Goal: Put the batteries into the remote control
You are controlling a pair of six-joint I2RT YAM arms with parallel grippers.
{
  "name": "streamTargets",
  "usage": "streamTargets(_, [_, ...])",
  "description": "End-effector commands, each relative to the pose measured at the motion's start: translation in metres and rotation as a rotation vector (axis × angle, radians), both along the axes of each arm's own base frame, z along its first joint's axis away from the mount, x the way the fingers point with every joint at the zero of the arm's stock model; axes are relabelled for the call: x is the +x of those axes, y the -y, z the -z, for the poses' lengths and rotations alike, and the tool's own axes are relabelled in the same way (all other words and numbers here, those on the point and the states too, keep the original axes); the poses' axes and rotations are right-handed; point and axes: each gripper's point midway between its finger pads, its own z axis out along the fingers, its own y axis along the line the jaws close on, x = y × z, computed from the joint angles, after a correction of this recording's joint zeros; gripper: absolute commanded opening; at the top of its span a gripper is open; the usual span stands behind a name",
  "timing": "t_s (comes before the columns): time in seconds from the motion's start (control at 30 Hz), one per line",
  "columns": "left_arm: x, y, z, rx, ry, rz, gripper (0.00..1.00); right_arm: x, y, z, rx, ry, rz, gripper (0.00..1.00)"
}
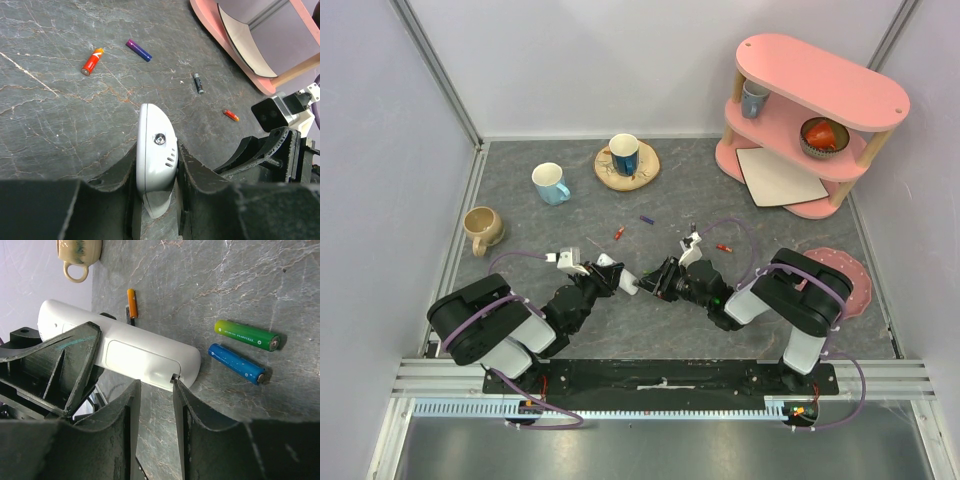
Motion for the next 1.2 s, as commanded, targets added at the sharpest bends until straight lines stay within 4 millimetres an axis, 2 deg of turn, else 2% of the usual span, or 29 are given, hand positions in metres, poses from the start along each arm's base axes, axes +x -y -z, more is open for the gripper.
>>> streamTargets(0.0, [-0.006,-0.015,-0.047,-0.162,0.145,-0.036,0.02,0.007,-0.006,-0.016,0.06,0.041,0.004,0.4])
streamTargets(0.93, [-0.008,-0.016,-0.038,-0.188,0.101,-0.042,0.02,0.009,-0.005,0.0,0.085,0.009,0.022,0.44])
streamTargets(1.17, [-0.009,-0.015,-0.037,-0.19,0.095,-0.038,0.02,0.008,-0.01,-0.005,0.124,0.018,0.0,0.43])
